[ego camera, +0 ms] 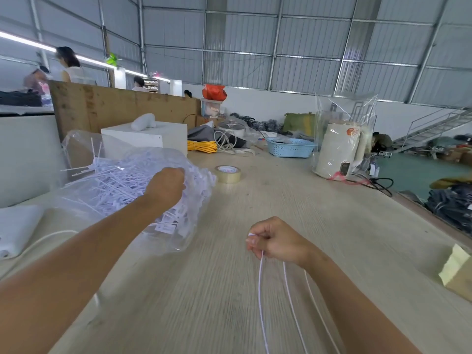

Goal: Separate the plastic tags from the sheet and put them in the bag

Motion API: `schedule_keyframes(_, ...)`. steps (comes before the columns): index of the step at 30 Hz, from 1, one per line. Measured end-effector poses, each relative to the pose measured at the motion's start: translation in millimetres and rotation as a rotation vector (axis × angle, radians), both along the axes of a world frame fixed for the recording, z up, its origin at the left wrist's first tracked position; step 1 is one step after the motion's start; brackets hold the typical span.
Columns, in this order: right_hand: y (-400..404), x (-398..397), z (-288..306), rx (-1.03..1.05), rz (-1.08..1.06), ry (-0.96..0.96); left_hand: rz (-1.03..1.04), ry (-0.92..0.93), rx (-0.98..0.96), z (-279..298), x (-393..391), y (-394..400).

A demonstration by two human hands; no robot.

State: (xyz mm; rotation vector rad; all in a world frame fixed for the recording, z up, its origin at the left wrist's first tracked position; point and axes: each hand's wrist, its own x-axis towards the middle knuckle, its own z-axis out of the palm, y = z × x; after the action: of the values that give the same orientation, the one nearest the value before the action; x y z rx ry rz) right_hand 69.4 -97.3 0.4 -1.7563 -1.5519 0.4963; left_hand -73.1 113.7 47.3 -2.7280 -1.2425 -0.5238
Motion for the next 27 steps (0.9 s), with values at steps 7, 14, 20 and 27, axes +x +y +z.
schedule_keyframes(7, -1, -3, -1, -0.021, -0.032, 0.100, 0.089, 0.420, 0.081, 12, -20, -54)
schedule_keyframes(14, -2, -1, 0, 0.056, -0.081, 0.140, -0.264, 0.006, -0.678, 13, -15, -138)
schedule_keyframes(20, 1, -8, 6, 0.075, 0.054, 0.259, -0.287, -0.329, -1.023, -35, 8, -123)
schedule_keyframes(27, -3, -9, 8, 0.018, 0.073, 0.257, -0.413, -0.545, -0.991, -54, 10, -117)
